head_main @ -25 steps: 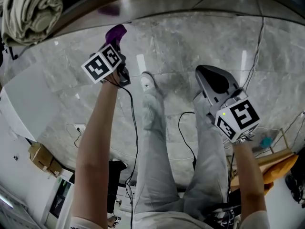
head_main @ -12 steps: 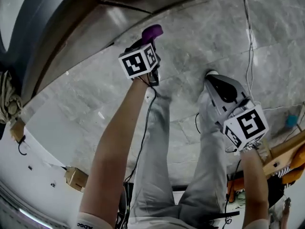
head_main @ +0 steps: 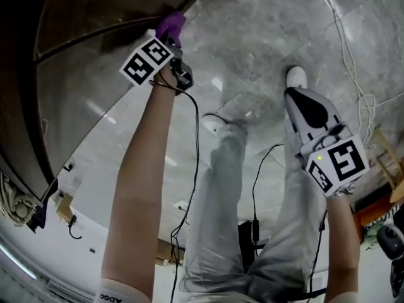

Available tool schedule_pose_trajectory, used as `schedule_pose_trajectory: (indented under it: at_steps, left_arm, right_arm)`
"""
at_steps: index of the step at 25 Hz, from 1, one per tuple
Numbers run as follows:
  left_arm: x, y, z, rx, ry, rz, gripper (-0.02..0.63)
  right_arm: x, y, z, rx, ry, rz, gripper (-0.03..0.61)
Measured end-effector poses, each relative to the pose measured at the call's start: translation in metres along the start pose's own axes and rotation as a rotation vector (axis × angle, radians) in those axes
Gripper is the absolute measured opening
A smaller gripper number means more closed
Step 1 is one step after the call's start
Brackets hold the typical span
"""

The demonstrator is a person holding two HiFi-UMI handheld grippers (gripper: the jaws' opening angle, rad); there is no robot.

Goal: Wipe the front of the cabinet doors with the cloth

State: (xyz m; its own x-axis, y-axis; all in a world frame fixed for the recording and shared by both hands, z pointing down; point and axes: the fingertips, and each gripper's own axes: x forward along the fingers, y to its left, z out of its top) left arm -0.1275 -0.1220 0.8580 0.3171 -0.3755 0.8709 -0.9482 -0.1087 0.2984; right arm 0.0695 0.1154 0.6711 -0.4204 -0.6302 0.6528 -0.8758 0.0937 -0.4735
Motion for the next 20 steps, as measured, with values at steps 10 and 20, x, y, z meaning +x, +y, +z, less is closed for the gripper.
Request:
schedule_pose_trajectory:
  at_steps: [10, 20]
  left_arm:
    - [-0.023, 0.072, -0.012, -0.026, 0.064, 0.072, 0.092]
    - [-0.085, 0.205, -0.042, -0.133, 0.080, 0.240, 0.092]
  right_arm:
    - [0.037, 0.057, 0.031, -0.142, 0.054, 0.081, 0.028]
    - [0.081, 0.122, 0.048, -0.263, 0.104, 0.204, 0.028]
